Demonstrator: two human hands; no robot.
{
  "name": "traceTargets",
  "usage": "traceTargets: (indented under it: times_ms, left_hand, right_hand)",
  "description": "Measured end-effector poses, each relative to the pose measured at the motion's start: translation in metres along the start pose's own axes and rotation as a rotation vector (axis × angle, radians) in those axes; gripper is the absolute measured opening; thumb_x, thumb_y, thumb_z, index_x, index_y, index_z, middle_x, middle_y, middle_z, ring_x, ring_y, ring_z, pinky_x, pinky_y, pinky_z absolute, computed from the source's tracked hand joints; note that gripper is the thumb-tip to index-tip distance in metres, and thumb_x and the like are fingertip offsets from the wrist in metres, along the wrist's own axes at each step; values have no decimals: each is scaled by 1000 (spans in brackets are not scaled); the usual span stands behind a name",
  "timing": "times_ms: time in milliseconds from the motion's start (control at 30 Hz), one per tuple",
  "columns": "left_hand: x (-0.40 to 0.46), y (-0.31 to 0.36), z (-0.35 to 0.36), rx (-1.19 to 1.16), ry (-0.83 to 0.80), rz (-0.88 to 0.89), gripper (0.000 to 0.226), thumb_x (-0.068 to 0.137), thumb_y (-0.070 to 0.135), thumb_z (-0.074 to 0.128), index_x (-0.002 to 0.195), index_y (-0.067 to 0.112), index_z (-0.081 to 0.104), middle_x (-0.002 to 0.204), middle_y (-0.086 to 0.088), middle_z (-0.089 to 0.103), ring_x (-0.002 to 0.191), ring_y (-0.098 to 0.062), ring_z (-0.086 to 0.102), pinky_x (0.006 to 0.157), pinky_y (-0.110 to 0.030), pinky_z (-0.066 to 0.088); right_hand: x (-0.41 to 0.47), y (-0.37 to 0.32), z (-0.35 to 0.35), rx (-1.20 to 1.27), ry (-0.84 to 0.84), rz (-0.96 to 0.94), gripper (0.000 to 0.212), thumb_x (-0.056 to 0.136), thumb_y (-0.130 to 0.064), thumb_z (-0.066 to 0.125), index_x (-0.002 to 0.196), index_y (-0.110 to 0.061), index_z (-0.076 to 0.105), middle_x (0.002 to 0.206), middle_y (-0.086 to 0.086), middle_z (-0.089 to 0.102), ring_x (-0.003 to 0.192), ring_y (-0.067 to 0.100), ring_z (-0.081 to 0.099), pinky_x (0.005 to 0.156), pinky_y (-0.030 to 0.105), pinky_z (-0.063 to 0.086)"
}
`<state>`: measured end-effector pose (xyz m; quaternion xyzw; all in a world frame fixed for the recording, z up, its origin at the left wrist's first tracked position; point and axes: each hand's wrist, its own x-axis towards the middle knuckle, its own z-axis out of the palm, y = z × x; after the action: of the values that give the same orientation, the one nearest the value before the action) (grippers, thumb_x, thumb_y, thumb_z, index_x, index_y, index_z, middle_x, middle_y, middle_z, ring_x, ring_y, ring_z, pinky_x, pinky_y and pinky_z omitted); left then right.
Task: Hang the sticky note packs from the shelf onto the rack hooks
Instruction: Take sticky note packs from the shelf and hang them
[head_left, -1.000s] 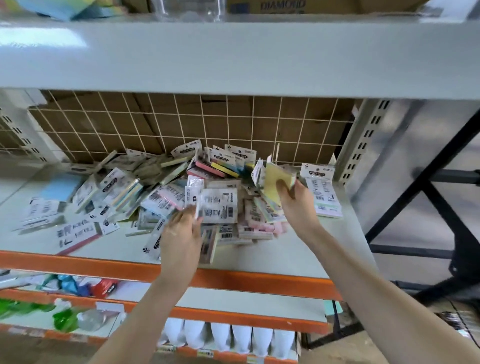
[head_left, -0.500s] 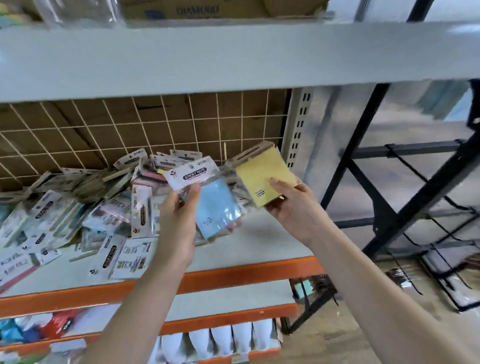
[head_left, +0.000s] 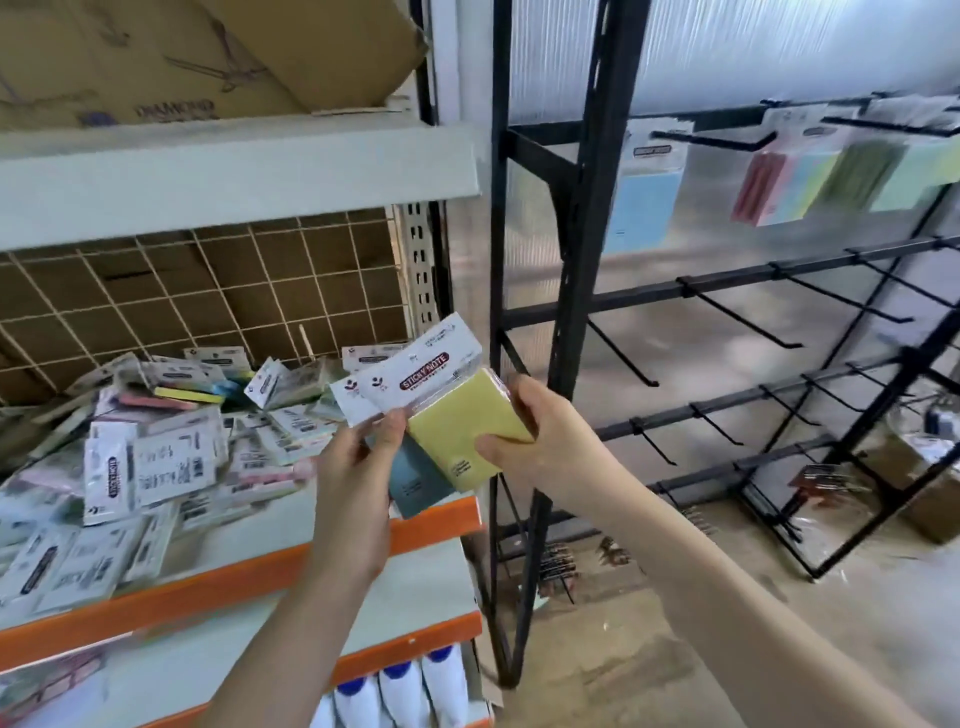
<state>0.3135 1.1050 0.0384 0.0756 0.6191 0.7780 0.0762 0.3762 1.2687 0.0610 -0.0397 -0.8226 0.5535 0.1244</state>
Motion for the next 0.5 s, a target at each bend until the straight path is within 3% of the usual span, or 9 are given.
traceTargets:
  times_ms: [100,167,300,400,433,500]
  left_hand:
    - [-23,0,29,99,35,118,24,70,53,62,77,31,68,69,14,68,63,-3,66,50,-22,51]
    - [-37,0,53,156,46,190,24,72,52,60,75,28,62,62,15,65,56,-3,64,42,-16,45]
    - [-57,-3,109,229,-8,299,13,78,53,59,70,44,65,55,7,55,53,-17,52,48,-29,41]
    - [-68,-7,151,243,-89,350,29,82,55,60,65,31,60,55,9,47,53,-11,45,52,-32,37]
    - [-72,-8,164,251,-113,371,34,82,56,59,65,27,56,54,11,47,51,-7,44,52,-27,37]
    - [-79,-9,191,284,-158,413,42,82,56,57,64,19,50,48,14,46,45,-1,42,48,-14,34]
  right_hand:
    - [-24,5,-26,-70,-54,-15,33,84,-26,69,106,-37,47,94,-23,58,86,-15,56,60,4,46]
    - [-37,8,-45,-35,-23,-24,27,86,-26,68,103,-38,50,91,-22,61,83,-14,59,60,6,47]
    - [-59,9,-95,-40,118,-52,6,93,-30,59,91,-31,54,86,-15,63,75,-1,60,63,17,47]
    - [-77,8,-136,-90,272,-77,39,94,-39,53,63,-19,40,53,-14,40,47,2,34,47,22,27]
    - [-82,8,-149,-92,311,-78,43,95,-40,52,61,-17,37,48,-14,34,43,3,29,45,21,23]
    - [-92,9,-176,-90,370,-77,37,95,-36,53,65,-15,47,46,-15,39,42,3,31,43,17,23]
